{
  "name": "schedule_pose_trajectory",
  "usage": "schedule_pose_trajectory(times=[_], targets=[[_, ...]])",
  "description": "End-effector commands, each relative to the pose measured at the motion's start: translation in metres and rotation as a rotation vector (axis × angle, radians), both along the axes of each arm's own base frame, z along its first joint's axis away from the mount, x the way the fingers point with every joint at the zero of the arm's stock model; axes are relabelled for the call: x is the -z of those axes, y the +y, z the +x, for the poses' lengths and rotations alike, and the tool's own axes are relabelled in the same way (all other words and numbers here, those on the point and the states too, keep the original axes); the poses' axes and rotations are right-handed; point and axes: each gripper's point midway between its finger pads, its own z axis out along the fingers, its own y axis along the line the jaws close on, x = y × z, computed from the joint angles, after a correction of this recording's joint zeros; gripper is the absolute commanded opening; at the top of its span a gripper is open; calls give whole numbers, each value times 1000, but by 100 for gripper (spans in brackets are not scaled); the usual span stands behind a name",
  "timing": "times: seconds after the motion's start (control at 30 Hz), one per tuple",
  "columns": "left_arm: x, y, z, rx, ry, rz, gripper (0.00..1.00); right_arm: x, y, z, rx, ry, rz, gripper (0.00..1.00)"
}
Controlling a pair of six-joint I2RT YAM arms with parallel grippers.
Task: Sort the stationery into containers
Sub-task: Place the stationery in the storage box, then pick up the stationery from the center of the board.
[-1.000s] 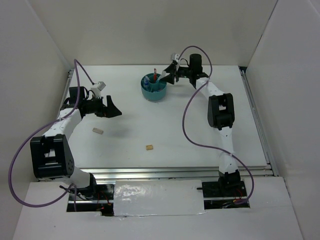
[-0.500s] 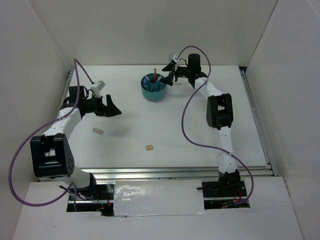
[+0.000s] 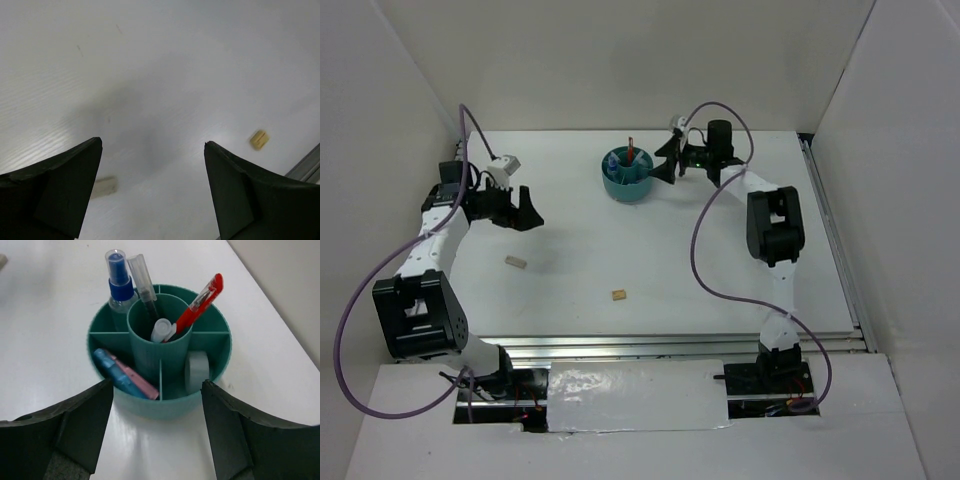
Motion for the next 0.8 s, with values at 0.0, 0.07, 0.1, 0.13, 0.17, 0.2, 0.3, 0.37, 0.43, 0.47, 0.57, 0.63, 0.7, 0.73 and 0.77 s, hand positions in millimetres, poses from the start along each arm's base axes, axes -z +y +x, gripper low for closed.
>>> schedule_pose_trajectory(times=[0.0,0.07,0.1,0.13,0.17,0.2,0.3,0.37,0.43,0.47,0.57,0.63,0.7,0.73,0.77], targets=[[-18,23,-22,188,-73,246,94,-140,-44,-13,117,-228,99,77],[-7,37,-30,291,-65,363,87,-160,-62,-36,161,-210,96,77],[-3,39,-42,335,-26,382,85,-154,-69,-44,185,-171,85,77],[5,48,-45,409,-27,459,81,-172,-84,-56,231,-157,77,77],[12,53,-52,448,-4,487,79,-170,-91,-63,249,-129,63,77],[21,58,-63,494,40,518,76,-187,-104,-76,272,-136,57,76],[41,67,-76,614,44,592,72,-181,-118,-109,314,1,10,71],[56,72,-83,694,31,639,71,-155,-121,-133,330,150,-44,67],[64,73,-80,749,-23,677,70,-136,-124,-162,328,235,-93,64],[65,73,-79,766,-35,686,68,-131,-125,-170,335,259,-101,64],[77,72,-72,849,-64,699,66,-120,-128,-200,356,299,-115,63],[79,73,-63,863,-83,706,65,-105,-131,-210,370,331,-126,63],[86,71,-57,895,-92,707,65,-106,-133,-215,387,314,-126,63],[88,72,-52,901,-104,723,65,-100,-144,-213,437,334,-124,63],[92,70,-49,922,-112,733,65,-102,-146,-214,449,328,-124,63]])
